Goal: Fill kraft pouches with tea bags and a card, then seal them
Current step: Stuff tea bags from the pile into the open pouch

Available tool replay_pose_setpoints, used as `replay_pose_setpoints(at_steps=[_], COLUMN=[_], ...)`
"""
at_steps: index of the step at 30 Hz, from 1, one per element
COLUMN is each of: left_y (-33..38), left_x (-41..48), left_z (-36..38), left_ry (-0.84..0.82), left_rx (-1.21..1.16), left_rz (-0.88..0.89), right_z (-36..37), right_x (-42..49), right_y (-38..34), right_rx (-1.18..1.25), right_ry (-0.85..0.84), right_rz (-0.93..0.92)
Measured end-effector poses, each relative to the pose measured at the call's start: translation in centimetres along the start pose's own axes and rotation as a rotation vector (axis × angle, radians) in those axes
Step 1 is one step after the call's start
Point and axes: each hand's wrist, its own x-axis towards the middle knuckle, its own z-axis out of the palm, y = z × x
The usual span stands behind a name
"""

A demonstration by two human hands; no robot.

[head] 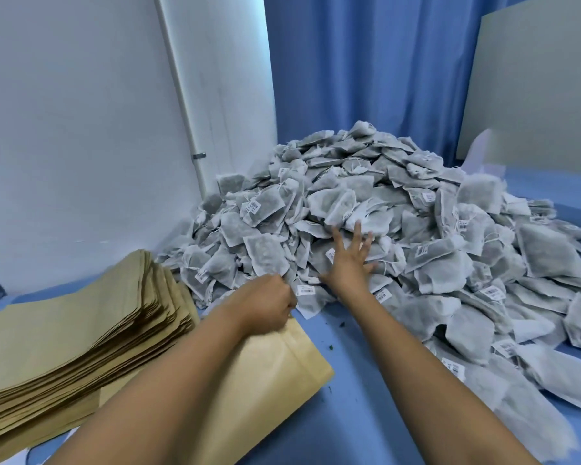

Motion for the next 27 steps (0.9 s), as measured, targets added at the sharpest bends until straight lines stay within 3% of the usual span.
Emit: replay_pose_setpoints(at_steps=[3, 7, 10, 15, 21, 27], left_y=[0.1, -0.8, -2.1, -3.0, -2.1, -1.8], left_x=[0.7, 1.8, 2.4, 2.3, 0.8, -2.6], left_z=[0.5, 0.8, 1.0, 1.7, 2.0, 0.3], left_ry=[-0.031, -0.041, -0.015, 0.023, 0.028, -0.049], left_rx=[0.010, 0.017, -0.015, -0.032, -0.081, 0.067], left_rz=[0.047, 0.056, 0.054, 0.048, 0.024, 0.002], right_z=[-0.1, 0.4, 1.4, 2.5, 4.0, 3.5], right_x=[3.1, 7.2, 8.5, 7.0, 0.5, -5.8], right_y=[0.5, 1.6, 3.1, 6.5, 5.6, 3.1], right_rx=[-0.271, -0.404, -0.370, -0.392, -0.196, -0.111], right_ry=[0.096, 0.003, -0.089, 0.065, -0.120, -0.200], right_rz=[0.000, 0.065, 0.104, 0.040, -0.077, -0.280])
